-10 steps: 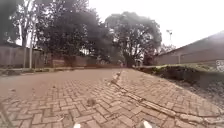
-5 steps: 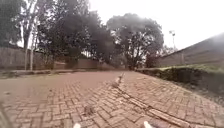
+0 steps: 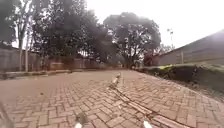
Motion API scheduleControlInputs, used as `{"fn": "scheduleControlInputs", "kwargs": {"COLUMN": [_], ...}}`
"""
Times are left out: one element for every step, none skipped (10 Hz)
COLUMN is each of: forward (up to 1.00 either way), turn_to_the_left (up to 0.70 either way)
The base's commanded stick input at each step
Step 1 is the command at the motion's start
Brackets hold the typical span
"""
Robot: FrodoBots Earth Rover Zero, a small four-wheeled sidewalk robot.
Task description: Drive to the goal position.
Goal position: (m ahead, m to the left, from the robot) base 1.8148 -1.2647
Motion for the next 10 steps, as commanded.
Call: {"fn": "scheduleControlInputs", "kwargs": {"forward": [0.5,0.5,0.5,0.5,0.5,0.5,0.5,0.5,0.5,0.5], "turn_to_the_left": [-0.5,-0.5,-0.5,-0.5,-0.5,-0.5,-0.5,-0.5,-0.5,-0.5]}}
